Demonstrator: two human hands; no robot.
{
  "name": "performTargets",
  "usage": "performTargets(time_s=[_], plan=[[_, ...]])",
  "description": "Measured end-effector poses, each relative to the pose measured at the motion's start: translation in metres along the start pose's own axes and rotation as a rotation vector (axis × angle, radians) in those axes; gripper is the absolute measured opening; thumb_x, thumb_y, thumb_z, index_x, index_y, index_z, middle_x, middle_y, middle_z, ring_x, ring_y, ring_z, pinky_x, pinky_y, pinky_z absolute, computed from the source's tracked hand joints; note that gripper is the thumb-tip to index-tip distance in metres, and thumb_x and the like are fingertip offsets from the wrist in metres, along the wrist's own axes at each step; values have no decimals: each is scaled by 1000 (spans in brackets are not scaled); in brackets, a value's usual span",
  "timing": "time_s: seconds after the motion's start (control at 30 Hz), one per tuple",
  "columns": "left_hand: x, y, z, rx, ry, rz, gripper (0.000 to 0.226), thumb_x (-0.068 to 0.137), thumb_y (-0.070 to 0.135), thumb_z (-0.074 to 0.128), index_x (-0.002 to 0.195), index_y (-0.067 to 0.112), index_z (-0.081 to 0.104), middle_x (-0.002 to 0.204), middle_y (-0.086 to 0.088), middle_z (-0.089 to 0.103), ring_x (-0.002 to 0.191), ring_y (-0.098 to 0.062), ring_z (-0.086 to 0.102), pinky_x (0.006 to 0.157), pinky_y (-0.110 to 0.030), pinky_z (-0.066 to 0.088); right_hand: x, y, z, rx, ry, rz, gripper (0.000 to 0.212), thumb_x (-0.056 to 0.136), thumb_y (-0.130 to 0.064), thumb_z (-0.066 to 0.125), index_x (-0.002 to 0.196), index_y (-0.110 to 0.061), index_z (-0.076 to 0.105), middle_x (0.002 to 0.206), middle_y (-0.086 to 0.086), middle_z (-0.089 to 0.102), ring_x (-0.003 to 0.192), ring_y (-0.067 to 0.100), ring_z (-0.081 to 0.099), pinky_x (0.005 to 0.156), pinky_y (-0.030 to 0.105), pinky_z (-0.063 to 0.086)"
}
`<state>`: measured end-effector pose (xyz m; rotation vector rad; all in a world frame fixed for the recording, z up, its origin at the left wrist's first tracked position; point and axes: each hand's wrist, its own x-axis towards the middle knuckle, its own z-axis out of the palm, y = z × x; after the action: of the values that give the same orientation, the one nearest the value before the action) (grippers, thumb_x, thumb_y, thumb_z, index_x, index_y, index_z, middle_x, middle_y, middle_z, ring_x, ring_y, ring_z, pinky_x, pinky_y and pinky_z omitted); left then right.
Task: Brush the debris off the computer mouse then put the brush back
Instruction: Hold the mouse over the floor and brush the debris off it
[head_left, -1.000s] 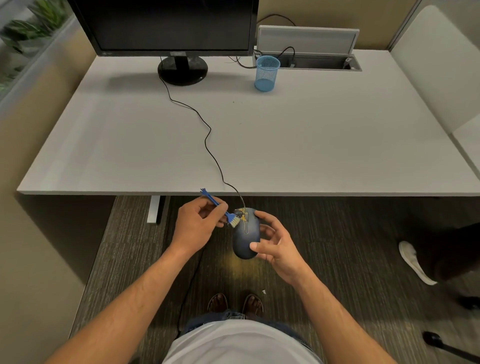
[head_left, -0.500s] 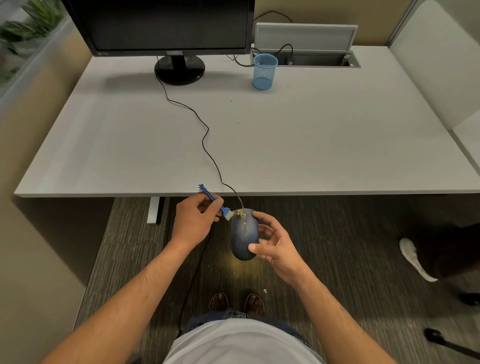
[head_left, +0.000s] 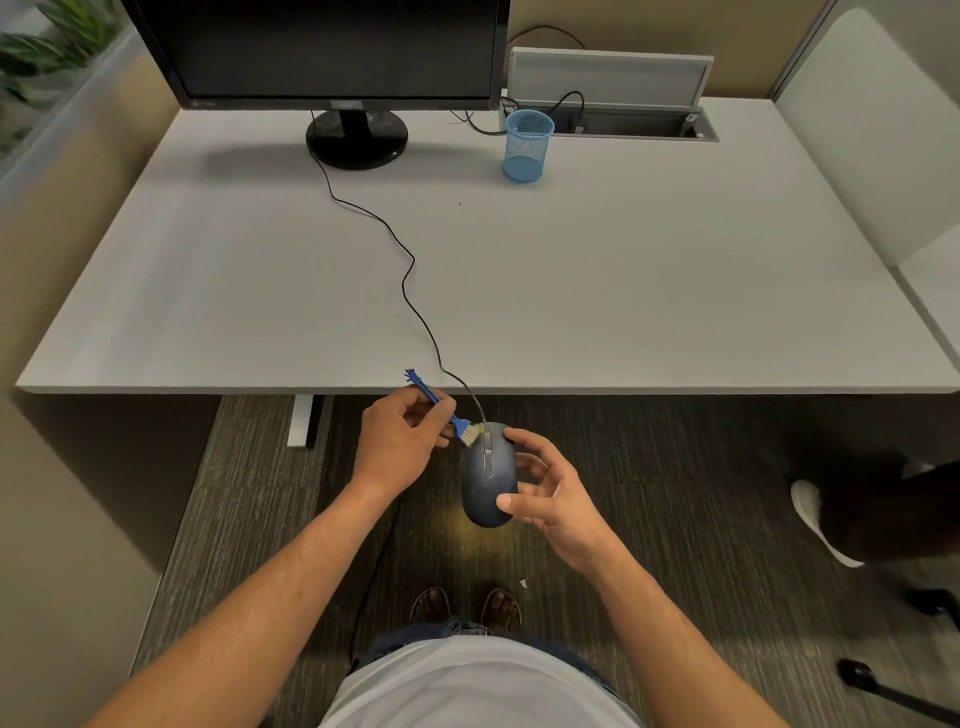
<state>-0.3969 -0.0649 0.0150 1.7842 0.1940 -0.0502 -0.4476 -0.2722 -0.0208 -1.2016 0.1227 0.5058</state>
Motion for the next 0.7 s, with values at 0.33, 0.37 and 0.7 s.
performTargets(time_s=[0.33,0.37,0.7], plan=[[1,11,8,-75,-27,23,2,93,22,69,91,22,70,81,4,76,74,-13,75,61,-24,60,0,-1,-2,-36,9,-14,77,69,-6,84,136,-34,57,138,14,56,111,38,69,83,42,58],[1,12,10,-65,-31,27,2,92,22,69,91,22,70,81,4,76,74,-12,75,62,-24,60,0,-1,-2,-36,8,-14,77,69,-6,84,136,-34,57,138,14,55,111,38,69,82,41,58],[8,0,-3,-7,90,-25,5,93,26,68,88,27,69,76,5,75,72,-11,74,67,-28,62,-4,0,-4,-30,15,-10,78,67,-12,87,135,-35,58,138,15,55,112,40,68,80,38,58]])
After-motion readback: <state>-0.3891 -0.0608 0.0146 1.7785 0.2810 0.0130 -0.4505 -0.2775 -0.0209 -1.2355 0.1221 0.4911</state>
